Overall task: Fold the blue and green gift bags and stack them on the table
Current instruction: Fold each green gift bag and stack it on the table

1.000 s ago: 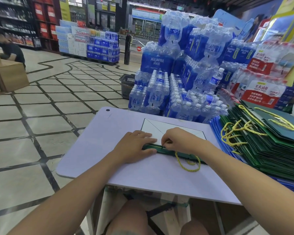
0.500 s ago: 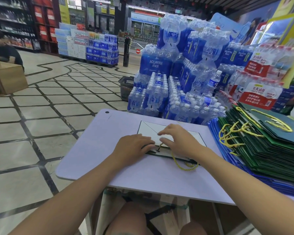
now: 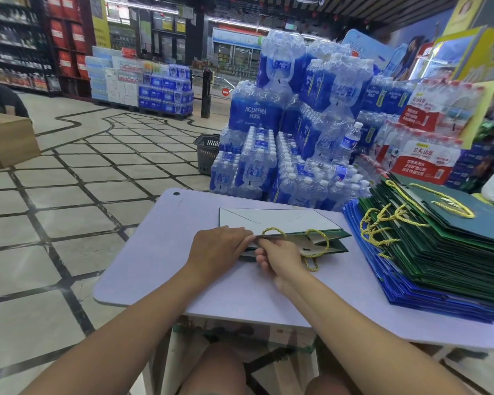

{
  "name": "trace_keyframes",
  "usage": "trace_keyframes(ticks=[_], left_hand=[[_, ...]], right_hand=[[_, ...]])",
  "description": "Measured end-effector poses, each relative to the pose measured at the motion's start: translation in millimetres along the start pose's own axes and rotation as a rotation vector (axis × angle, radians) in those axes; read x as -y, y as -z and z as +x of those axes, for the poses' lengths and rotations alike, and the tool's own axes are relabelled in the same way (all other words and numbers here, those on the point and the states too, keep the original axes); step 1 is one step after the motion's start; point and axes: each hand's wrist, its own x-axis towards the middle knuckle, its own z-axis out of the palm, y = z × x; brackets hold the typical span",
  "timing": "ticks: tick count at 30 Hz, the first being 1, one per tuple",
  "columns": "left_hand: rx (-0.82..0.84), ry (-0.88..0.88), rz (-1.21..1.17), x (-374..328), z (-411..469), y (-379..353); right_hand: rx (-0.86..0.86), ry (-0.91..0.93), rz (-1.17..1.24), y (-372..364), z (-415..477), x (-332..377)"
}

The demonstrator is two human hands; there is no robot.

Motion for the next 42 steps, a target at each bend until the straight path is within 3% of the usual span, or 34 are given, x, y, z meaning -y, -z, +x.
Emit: trace_keyframes(ticks=[8, 13, 15, 18, 19, 21, 23, 26, 31, 36, 42], left_hand=[[-0.062, -0.011, -0.074, 2.0, -0.2, -8.5], [-0.047, -0.017, -0.070, 1.0, 2.0, -2.6], [-0.017, -0.040, -0.067, 0.1, 1.2, -1.1], [0.027, -0.048, -0.063, 0.5, 0.6, 2.7], [0.034, -0.054, -0.062, 1.1, 0.7, 3.1], [0.036, -0.066, -0.071, 0.4, 1.8, 5.4], [0.035, -0.084, -0.095, -0.9, 3.5, 9.2], [0.096, -0.066, -0.172, -1.3, 1.5, 10.3], [0.431, 0.021, -0.296, 0.7, 3.9, 2.8], [0.745, -0.034, -0.158, -1.0, 7.5, 1.6], [0.817, -0.056, -0.163, 0.8, 10.9, 3.9]], right_hand=[[-0.015, -0.107, -0.033, 11.0, -4.0, 5.1], [0.081, -0.143, -0.222, 18.7, -16.2, 8.7], [0.069, 0.031, -0.456, 27.6, -15.7, 12.3], [-0.200, 0.554, -1.161, 46.9, -9.4, 15.0], [-0.260, 0.640, -1.367, 52.0, -7.3, 15.6], [-0.208, 0.668, -1.588, 58.5, 2.4, 19.1], [-0.095, 0.682, -1.579, 61.5, 10.9, 33.0], [0.089, 0.586, -1.241, 59.3, 20.3, 78.7], [0.354, 0.387, -1.102, 42.2, 48.8, 123.8], [0.219, 0.498, -1.474, 33.8, 95.8, 94.8], [0.006, 0.594, -1.496, 37.3, 144.8, 57.7]])
